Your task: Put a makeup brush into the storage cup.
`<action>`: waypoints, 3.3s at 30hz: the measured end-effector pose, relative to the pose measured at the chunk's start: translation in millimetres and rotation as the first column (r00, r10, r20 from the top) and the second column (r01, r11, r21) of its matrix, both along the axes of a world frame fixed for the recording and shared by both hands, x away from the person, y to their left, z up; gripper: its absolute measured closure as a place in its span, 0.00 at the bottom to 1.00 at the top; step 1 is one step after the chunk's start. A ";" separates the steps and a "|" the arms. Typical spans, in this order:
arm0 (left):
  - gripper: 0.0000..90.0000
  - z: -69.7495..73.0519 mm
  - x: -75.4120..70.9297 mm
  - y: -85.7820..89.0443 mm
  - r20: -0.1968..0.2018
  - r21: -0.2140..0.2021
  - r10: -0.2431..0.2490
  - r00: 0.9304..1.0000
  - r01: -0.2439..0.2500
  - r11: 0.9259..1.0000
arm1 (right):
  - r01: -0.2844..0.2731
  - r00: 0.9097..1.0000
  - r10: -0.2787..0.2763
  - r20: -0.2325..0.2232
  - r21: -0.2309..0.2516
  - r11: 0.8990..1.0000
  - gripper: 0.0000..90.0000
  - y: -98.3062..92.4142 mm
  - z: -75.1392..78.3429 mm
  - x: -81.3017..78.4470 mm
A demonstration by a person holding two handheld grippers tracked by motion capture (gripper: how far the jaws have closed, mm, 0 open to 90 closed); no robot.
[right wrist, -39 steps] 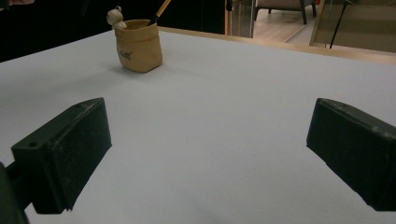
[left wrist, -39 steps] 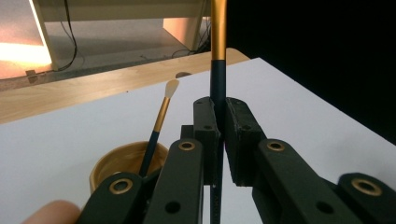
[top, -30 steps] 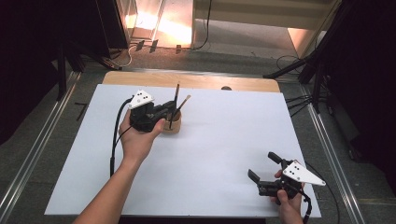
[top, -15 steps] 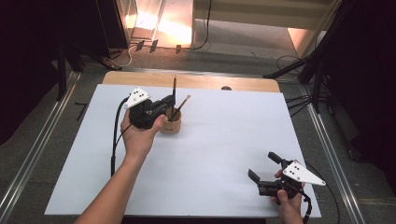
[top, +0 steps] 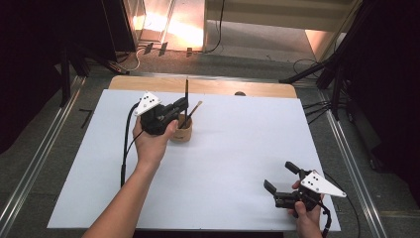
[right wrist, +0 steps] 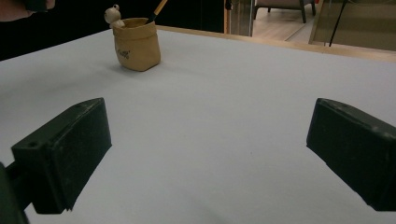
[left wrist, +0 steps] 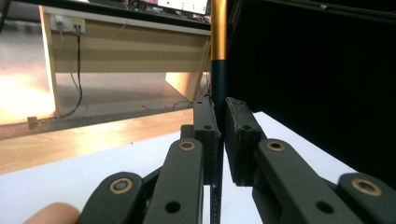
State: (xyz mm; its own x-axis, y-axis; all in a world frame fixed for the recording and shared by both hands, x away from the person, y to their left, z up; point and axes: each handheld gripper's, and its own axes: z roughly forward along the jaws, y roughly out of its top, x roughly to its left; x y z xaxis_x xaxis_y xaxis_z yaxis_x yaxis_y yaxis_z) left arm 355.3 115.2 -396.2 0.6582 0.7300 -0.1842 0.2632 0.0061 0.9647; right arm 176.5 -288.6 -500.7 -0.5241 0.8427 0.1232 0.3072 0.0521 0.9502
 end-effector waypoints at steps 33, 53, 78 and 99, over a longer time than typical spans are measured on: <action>0.94 -11.7 10.6 1.8 0.077 -0.033 0.097 0.992 -0.094 0.995 | 0.008 1.000 -0.008 0.000 -0.001 1.000 0.00 -3.6 -0.6 -1.7; 0.94 -32.5 8.7 -2.6 0.065 0.015 0.138 0.988 -0.139 0.990 | 0.007 1.000 -0.007 0.004 0.000 1.000 0.00 -3.2 0.5 -1.5; 0.94 -56.0 1.0 -15.5 0.064 0.095 0.157 0.985 -0.163 0.982 | 0.006 1.000 -0.006 0.001 0.000 1.000 0.00 -3.0 0.6 -1.6; 0.78 -61.7 -5.5 -10.4 0.063 0.107 0.135 0.989 -0.141 0.984 | 0.003 1.000 -0.003 -0.005 0.004 1.000 0.00 -1.5 0.4 -1.4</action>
State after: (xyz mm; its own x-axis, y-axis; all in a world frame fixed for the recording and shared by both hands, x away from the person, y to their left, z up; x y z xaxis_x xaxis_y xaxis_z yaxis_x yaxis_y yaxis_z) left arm 349.8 104.7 -458.0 0.5565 0.8284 -0.0630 0.2131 -0.0690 0.9746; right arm 175.1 -290.2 -500.4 -0.5211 0.8436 0.1293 0.3125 0.0476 0.9487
